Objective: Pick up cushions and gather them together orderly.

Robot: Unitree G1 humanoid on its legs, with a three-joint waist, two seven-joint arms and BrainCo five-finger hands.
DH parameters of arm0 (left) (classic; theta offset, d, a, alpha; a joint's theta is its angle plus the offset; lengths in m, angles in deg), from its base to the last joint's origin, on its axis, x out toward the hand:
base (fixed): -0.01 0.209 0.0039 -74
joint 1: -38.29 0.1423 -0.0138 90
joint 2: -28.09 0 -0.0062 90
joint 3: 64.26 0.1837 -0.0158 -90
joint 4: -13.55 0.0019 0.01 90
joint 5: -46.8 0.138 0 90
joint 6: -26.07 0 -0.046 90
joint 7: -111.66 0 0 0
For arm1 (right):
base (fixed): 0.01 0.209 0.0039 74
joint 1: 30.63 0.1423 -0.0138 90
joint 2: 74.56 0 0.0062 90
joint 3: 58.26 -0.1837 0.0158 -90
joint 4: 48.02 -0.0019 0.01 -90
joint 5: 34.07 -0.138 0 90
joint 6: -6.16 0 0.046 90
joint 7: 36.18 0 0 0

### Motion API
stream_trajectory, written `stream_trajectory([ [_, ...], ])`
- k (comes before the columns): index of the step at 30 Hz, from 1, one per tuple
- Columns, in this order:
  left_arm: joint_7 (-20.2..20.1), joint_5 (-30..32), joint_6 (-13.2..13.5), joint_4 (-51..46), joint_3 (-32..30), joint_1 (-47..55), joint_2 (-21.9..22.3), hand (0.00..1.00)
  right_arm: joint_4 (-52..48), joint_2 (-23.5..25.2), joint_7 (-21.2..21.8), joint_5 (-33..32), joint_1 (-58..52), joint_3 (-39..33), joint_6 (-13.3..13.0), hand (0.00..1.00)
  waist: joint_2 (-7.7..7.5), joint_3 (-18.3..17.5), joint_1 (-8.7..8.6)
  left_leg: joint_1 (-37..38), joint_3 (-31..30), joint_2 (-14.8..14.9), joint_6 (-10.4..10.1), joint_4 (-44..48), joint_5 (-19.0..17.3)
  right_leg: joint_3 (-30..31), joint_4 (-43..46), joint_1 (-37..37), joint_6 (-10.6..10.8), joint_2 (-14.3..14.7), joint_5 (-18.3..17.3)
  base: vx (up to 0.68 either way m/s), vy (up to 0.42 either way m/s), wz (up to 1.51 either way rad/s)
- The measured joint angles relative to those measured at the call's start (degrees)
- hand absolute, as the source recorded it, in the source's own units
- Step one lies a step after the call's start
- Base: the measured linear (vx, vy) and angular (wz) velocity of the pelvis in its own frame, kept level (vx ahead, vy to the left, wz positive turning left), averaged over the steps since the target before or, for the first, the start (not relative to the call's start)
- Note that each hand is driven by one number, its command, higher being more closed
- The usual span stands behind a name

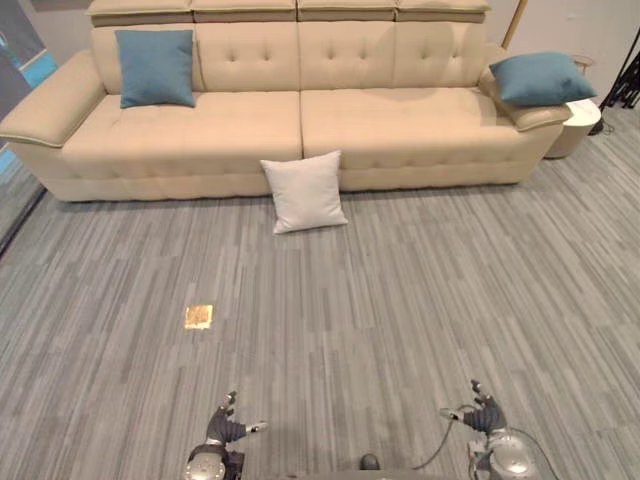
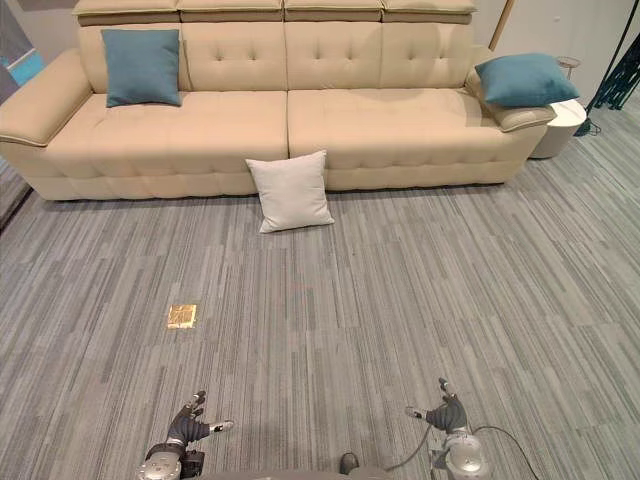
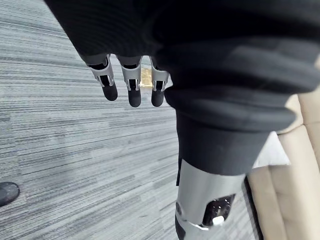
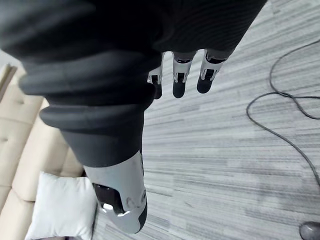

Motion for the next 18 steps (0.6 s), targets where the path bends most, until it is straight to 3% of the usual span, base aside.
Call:
stream_trajectory([
  [15,0.0,-1.6,0.0,-2.3,-1.8,2.0,0.0,0.00,0.3,0.1,1.6,1.5,0.1,1.4,0.1,0.00,0.50,0.2,0.02,-1.6,-0.1,0.3,0.2,0.3,-0.2,-2.2,0.5,-0.6,0.4,-0.1,-0.3,-0.04,-0.008,0.06],
  [18,0.4,-2.6,-0.1,-2.6,-1.8,2.2,0.1,0.00,1.5,0.2,1.2,1.1,0.8,2.7,0.1,0.00,0.44,0.2,0.69,-3.4,0.1,0.5,0.7,1.1,-0.5,-2.3,0.7,-2.4,0.4,0.0,-0.3,0.00,-0.007,0.00],
])
